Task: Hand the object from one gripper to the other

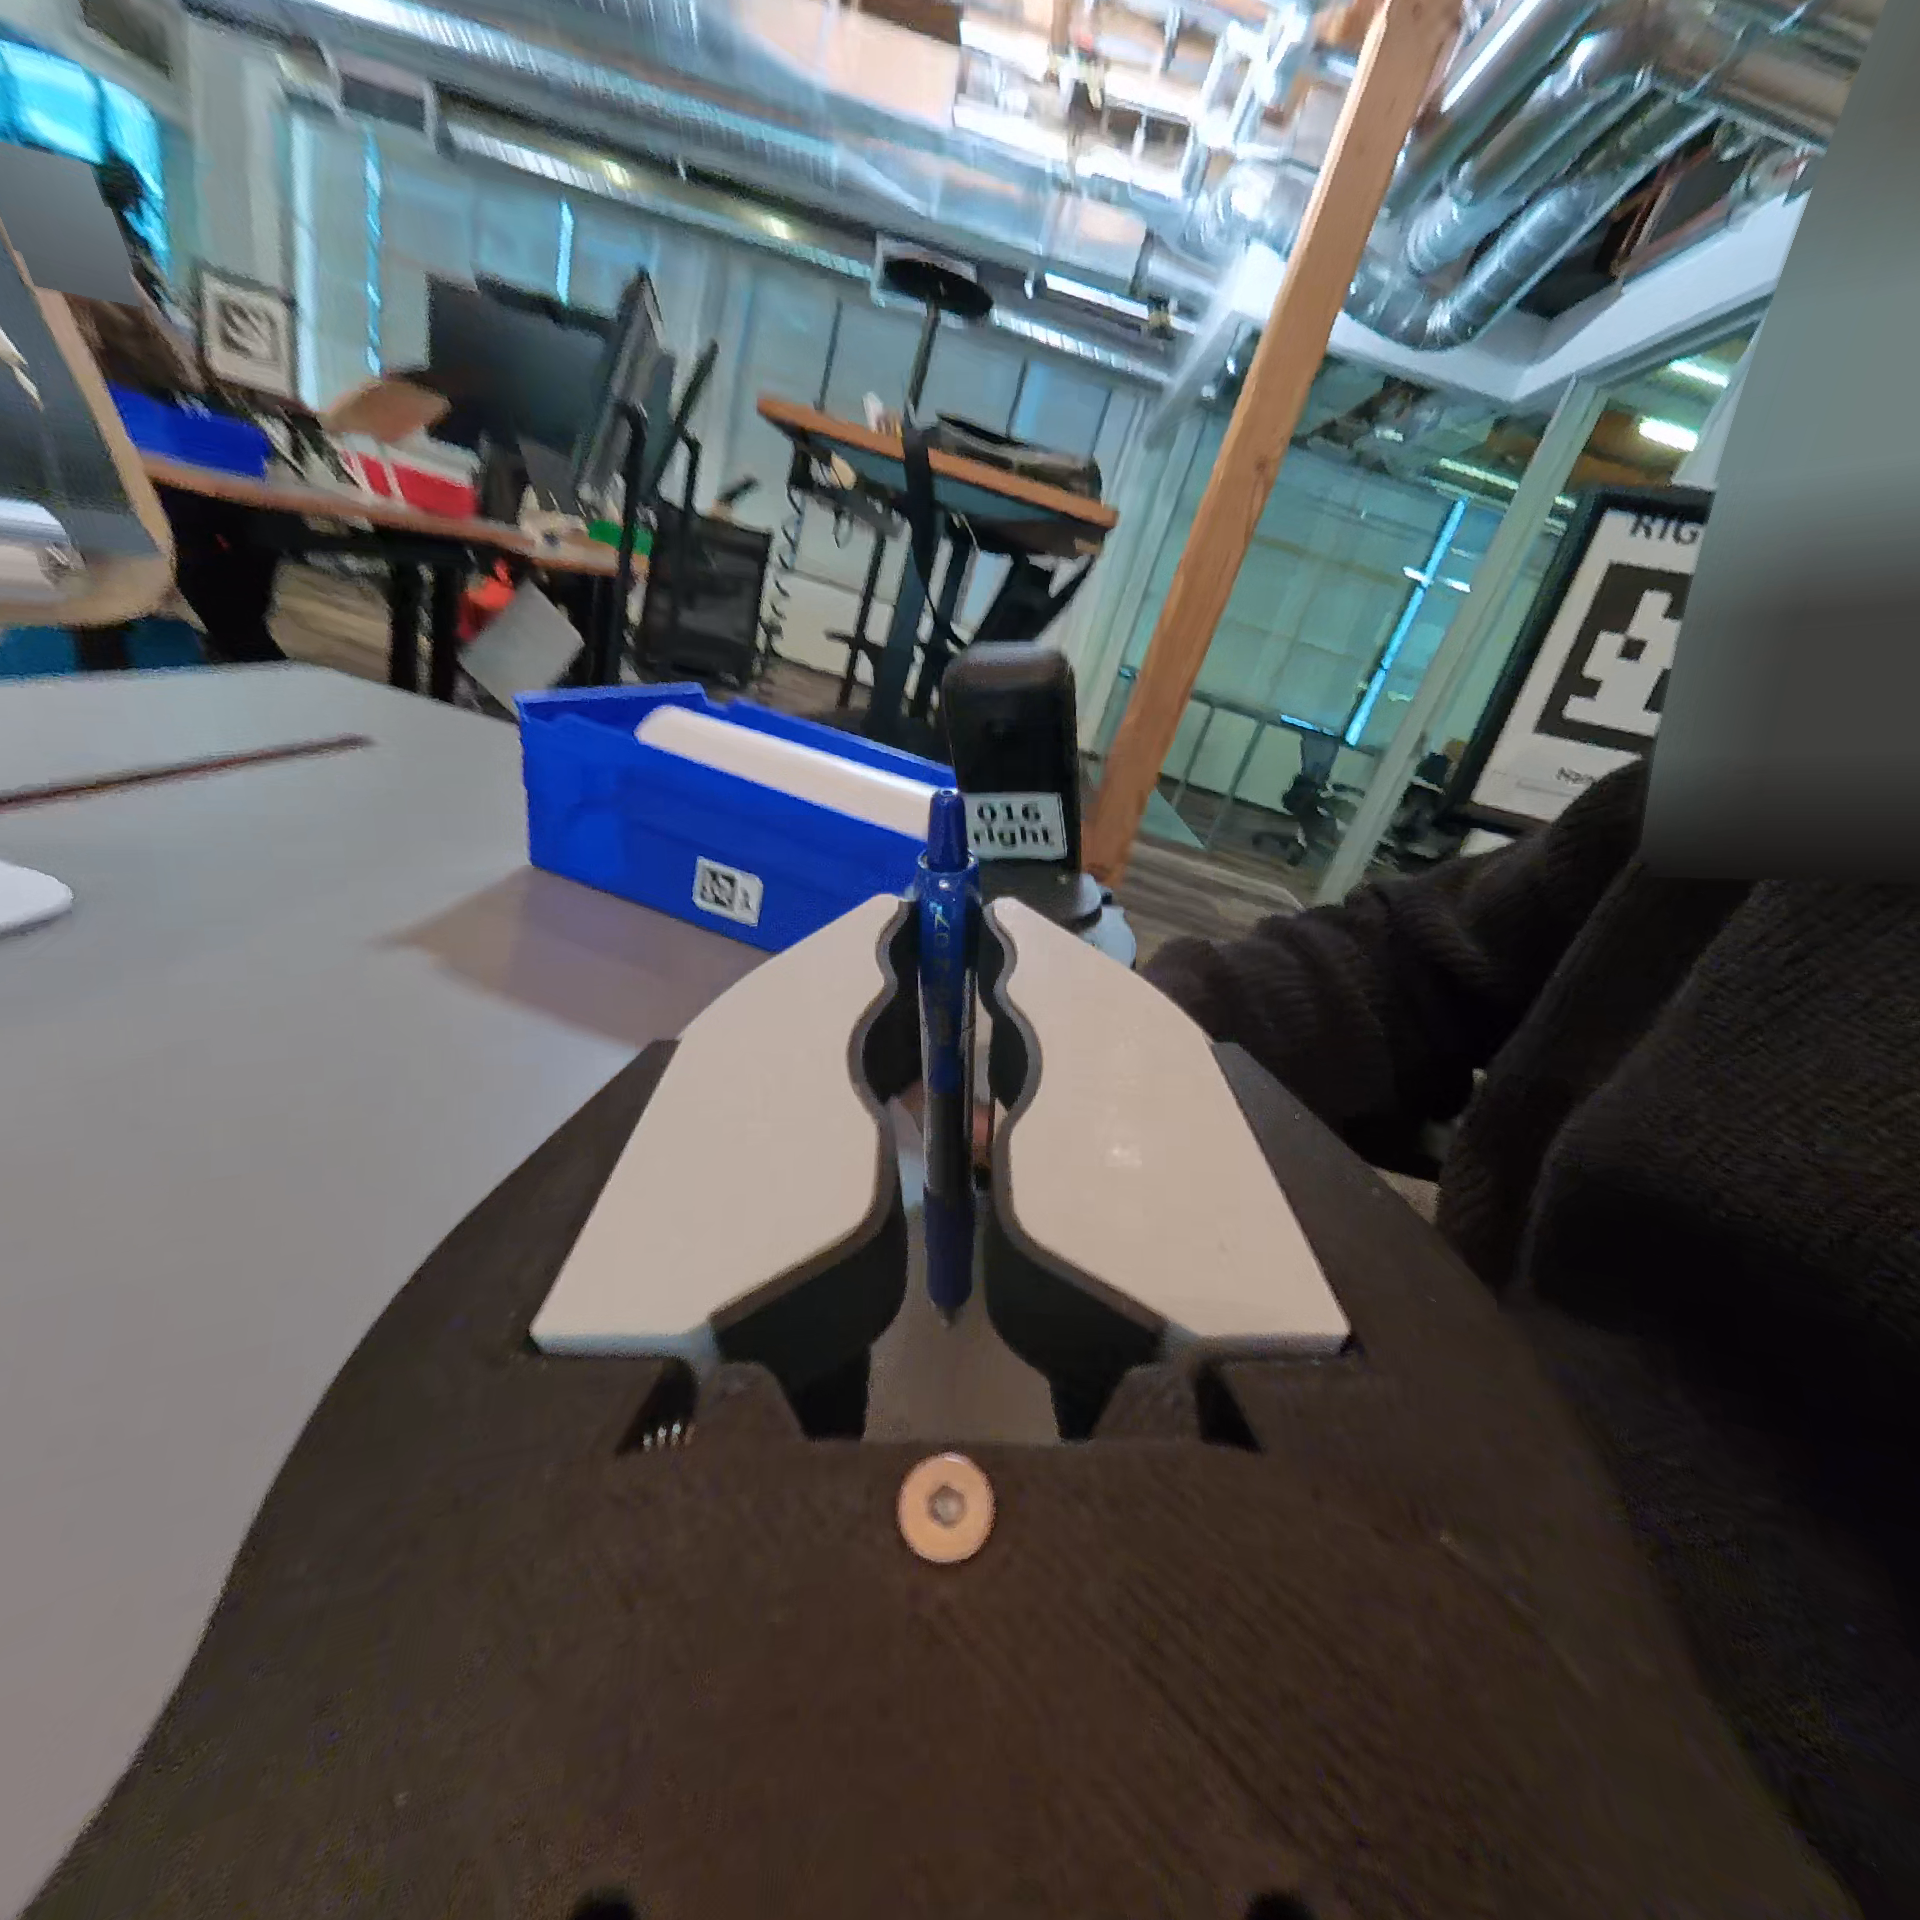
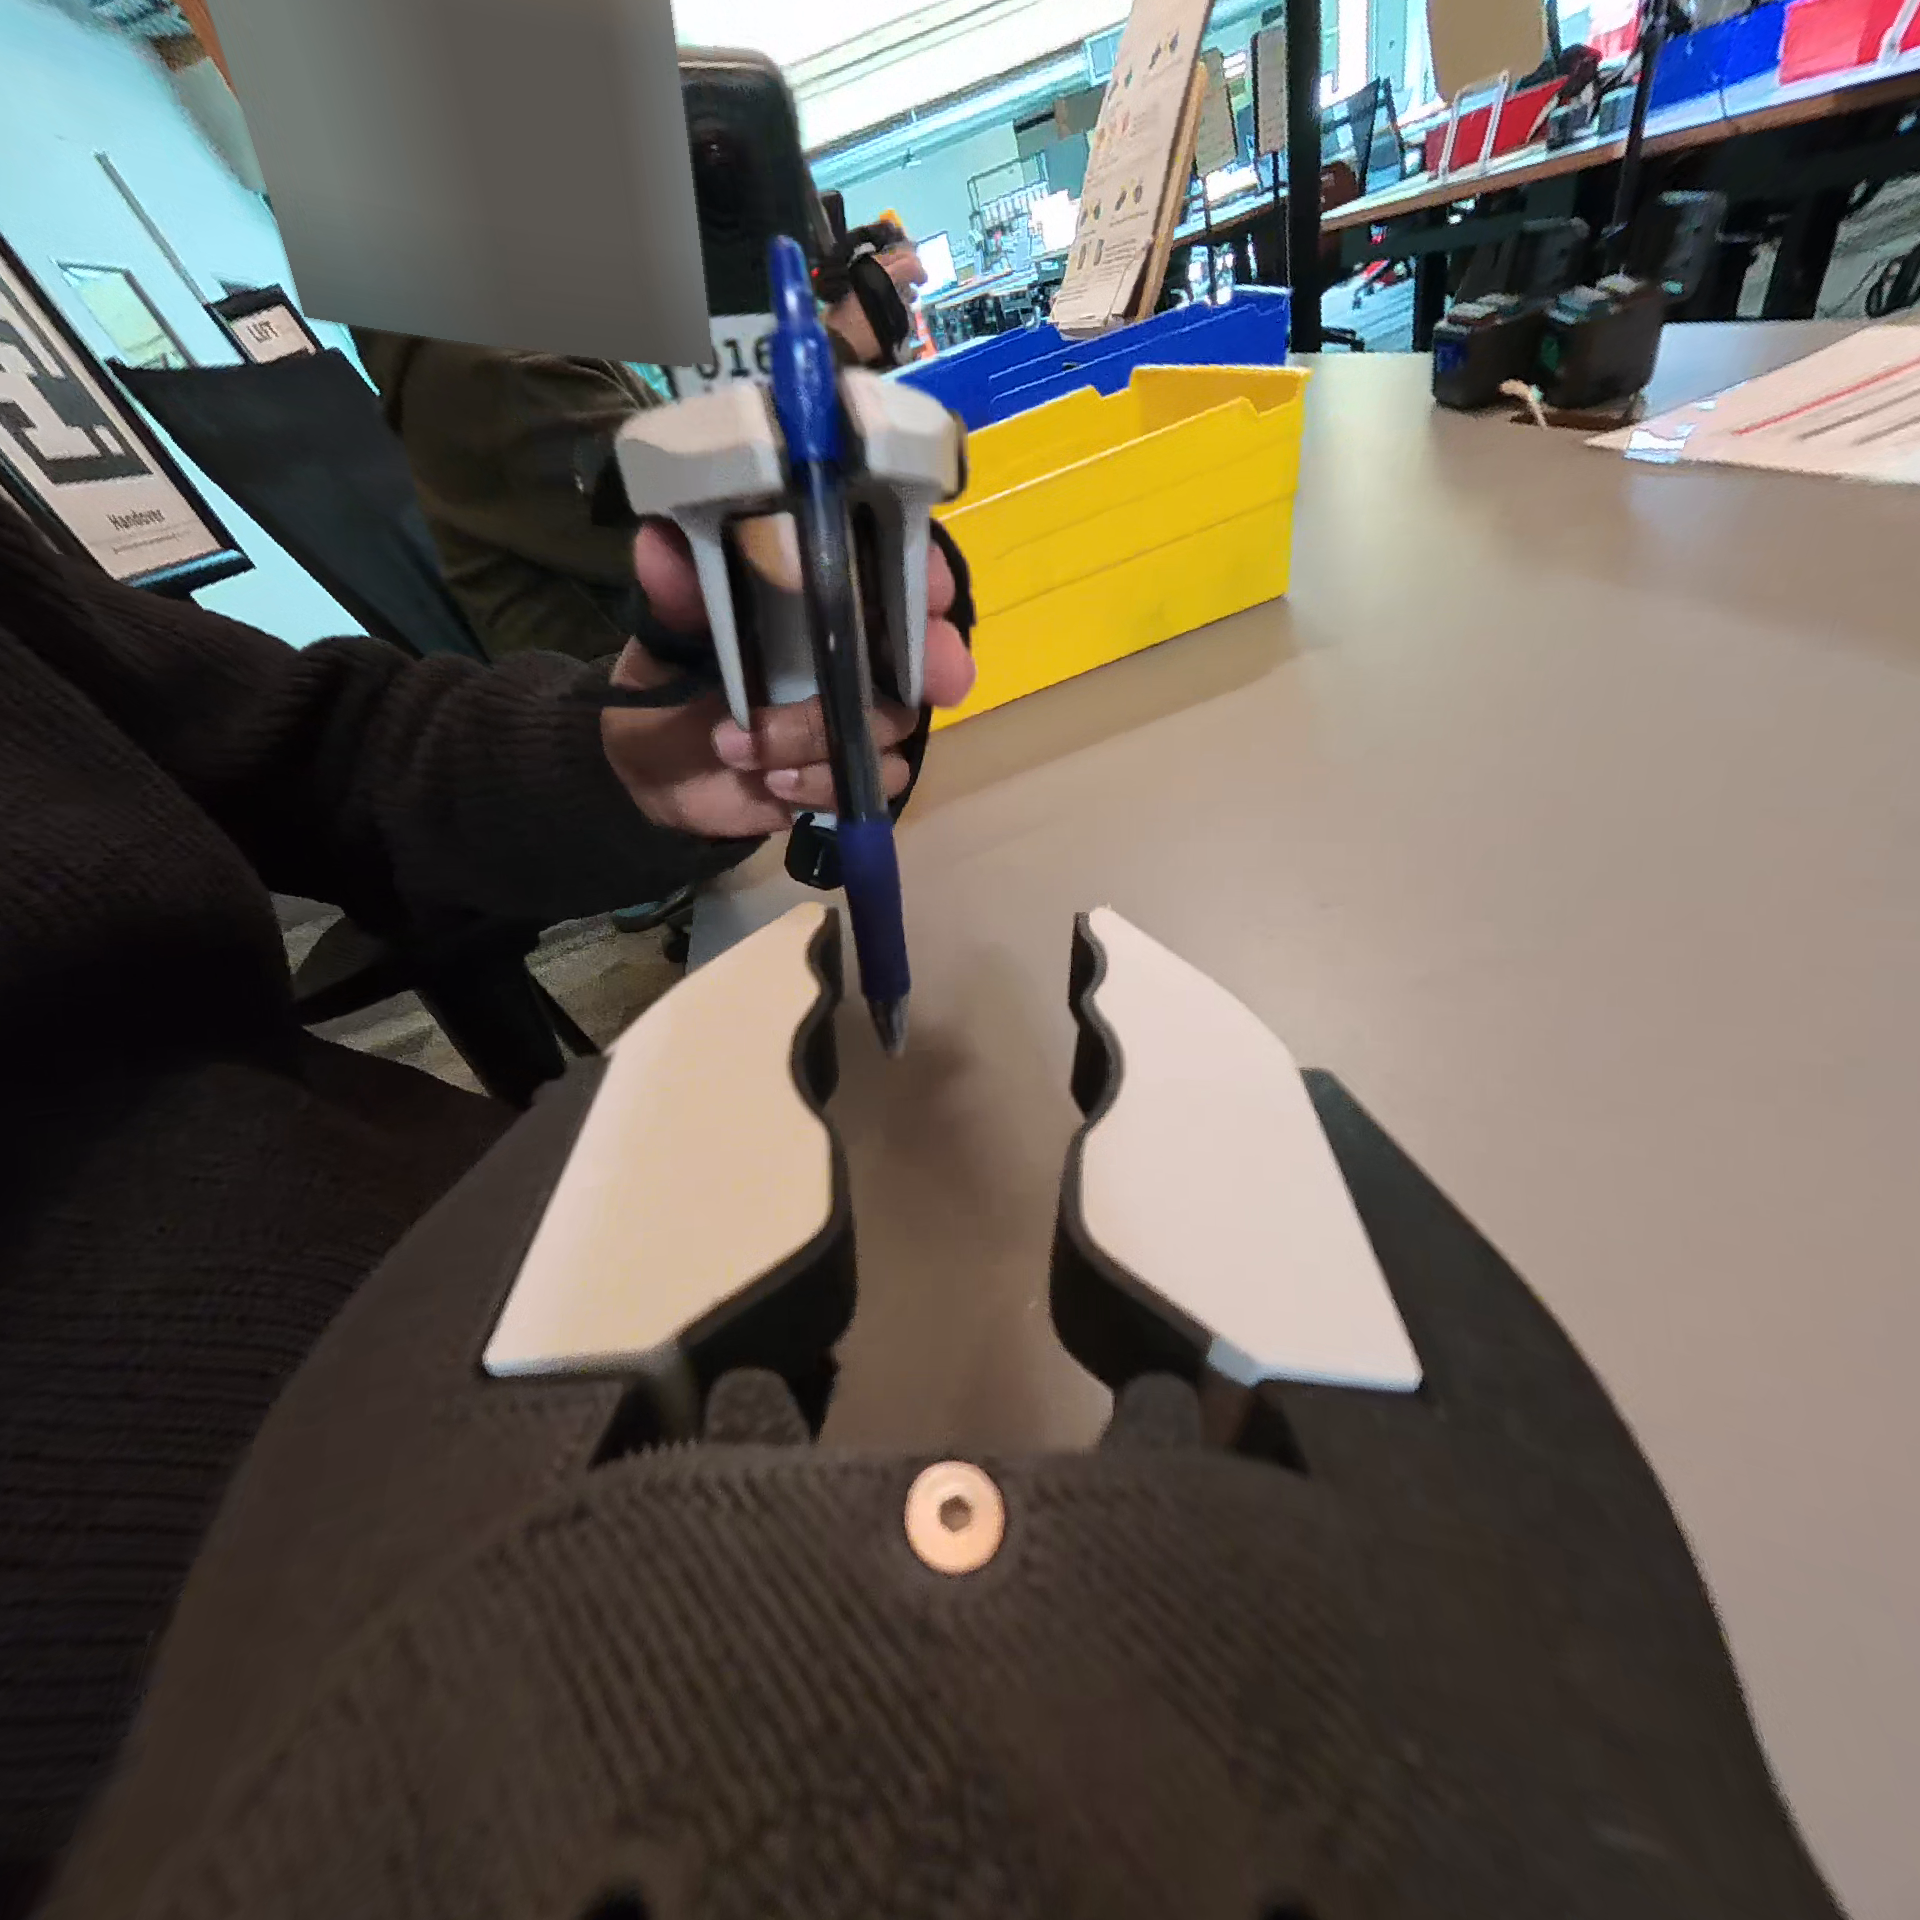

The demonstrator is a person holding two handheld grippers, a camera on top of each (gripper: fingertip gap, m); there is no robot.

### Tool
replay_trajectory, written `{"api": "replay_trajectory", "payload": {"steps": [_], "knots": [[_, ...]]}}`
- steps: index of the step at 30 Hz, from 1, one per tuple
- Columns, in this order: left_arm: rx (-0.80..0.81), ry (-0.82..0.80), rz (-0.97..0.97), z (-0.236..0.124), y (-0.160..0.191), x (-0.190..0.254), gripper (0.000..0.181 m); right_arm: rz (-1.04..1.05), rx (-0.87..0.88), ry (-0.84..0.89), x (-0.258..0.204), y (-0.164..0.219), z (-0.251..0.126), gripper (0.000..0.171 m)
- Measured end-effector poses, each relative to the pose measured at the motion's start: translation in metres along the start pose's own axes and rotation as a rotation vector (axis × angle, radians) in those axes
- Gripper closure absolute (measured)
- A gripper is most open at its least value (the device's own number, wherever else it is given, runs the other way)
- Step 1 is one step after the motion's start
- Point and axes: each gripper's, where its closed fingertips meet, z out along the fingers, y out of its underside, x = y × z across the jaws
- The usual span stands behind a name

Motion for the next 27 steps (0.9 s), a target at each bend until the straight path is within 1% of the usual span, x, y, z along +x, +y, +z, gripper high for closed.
{"api": "replay_trajectory", "payload": {"steps": [5, 11, 17, 20, 27], "knots": [[-0.101, 0.060, -0.114, 0.011, 0.023, 0.005, 0.170, -0.067, -0.023, -0.041, -0.015, 0.003, 0.005, 0.135], [-0.146, 0.098, -0.174, 0.018, 0.039, 0.010, 0.170, -0.118, -0.065, -0.087, -0.032, 0.010, 0.013, 0.142], [-0.179, 0.120, -0.202, 0.022, 0.048, 0.014, 0.170, -0.095, -0.055, -0.109, -0.035, 0.008, 0.014, 0.149], [-0.189, 0.127, -0.200, 0.023, 0.051, 0.015, 0.170, -0.070, -0.049, -0.110, -0.033, 0.007, 0.012, 0.158], [-0.170, 0.147, -0.217, 0.024, 0.049, 0.017, 0.169, -0.010, -0.036, -0.131, -0.033, 0.005, 0.011, 0.160]]}}
